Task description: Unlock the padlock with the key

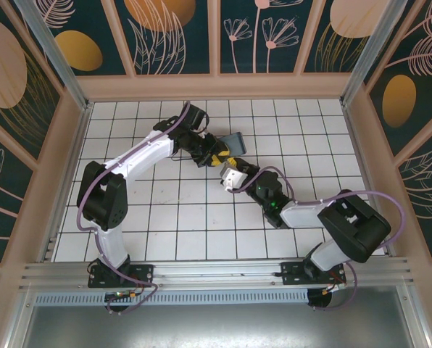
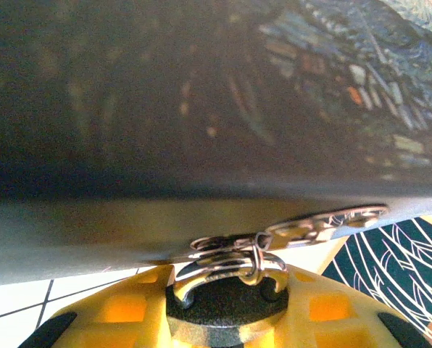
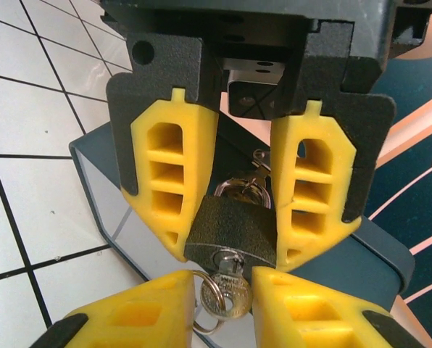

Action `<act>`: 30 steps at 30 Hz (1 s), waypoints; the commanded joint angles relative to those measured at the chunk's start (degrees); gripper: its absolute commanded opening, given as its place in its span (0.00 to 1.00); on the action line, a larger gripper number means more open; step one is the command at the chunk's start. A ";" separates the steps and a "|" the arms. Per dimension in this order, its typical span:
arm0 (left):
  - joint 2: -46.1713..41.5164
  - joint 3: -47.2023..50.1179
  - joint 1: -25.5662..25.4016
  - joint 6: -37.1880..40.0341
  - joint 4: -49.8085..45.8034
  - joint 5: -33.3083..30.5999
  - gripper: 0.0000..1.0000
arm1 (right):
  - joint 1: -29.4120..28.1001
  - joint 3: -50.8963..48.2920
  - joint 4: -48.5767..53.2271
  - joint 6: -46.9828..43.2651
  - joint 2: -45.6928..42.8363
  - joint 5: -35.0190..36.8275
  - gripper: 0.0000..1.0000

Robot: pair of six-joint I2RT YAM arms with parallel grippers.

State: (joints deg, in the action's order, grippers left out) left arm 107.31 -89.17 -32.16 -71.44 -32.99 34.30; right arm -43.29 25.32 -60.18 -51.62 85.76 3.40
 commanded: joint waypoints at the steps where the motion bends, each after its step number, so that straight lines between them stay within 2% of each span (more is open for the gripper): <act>1: -3.02 -0.22 -0.01 -1.25 3.11 2.52 0.00 | -0.53 1.62 -2.72 -2.15 1.09 0.62 0.26; 6: -3.07 0.04 0.04 -1.33 3.11 2.60 0.00 | -0.56 0.63 -1.28 -3.75 0.19 1.42 0.31; 10: -3.05 -0.17 0.00 -1.50 3.48 2.77 0.00 | -0.57 0.38 -0.02 -6.13 0.37 2.74 0.31; 23: -3.44 -0.32 0.04 -1.59 4.04 3.73 0.00 | -0.20 1.79 -1.23 -7.76 2.99 3.81 0.19; 30: -3.60 -0.15 0.04 -1.92 4.32 3.68 0.00 | -0.38 2.45 2.05 -2.84 0.81 3.03 0.13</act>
State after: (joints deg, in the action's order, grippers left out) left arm 107.31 -88.79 -31.90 -72.05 -32.27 34.46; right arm -43.48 26.17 -60.25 -57.49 87.74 6.42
